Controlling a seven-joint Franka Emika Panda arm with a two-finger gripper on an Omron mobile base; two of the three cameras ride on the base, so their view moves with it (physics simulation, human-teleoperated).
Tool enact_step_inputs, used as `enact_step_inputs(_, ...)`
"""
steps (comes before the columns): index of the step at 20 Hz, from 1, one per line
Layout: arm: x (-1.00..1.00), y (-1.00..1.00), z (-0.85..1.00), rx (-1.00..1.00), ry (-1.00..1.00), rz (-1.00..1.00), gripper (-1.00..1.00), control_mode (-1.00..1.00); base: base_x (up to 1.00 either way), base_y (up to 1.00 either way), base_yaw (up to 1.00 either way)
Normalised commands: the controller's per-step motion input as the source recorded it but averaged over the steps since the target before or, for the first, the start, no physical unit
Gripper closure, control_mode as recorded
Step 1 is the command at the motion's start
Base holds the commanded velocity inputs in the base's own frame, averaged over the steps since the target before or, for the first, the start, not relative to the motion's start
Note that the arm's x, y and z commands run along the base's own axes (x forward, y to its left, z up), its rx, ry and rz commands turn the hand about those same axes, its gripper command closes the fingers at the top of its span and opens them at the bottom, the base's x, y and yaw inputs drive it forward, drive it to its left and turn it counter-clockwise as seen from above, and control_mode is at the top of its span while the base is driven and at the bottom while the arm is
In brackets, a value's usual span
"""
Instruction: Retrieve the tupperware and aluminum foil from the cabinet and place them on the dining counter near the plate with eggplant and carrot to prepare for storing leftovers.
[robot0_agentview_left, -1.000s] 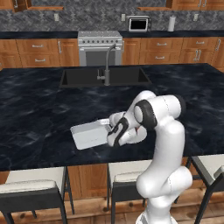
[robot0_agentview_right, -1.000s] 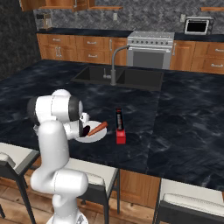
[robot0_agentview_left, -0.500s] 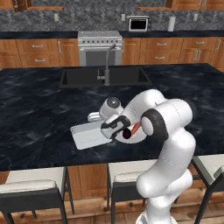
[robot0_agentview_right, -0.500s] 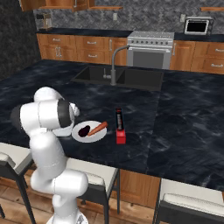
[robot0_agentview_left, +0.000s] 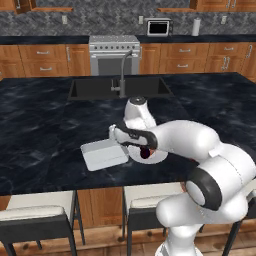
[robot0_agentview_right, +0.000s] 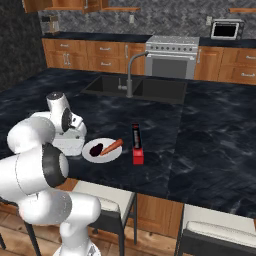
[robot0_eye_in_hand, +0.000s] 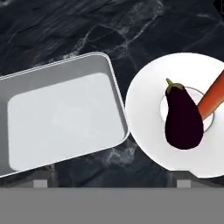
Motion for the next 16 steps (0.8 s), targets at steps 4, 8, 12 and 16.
enact_step_inputs(4,-0.73,-0.53,1.0,0.0,0.18,-0.08,-1.0,-1.0,0.0,0.0,0.0)
enact_step_inputs(8,-1.0,-0.36,0.73,-0.01,-0.09,-0.06,-1.0,-1.0,0.0,0.0,0.0)
enact_step_inputs(12,-1.0,-0.41,0.77,0.0,-0.26,-0.05,-1.0,-1.0,0.0,0.0,0.0)
enact_step_inputs(16,-1.0,-0.34,0.7,0.0,-0.32,-0.06,-1.0,-1.0,0.0,0.0,0.0)
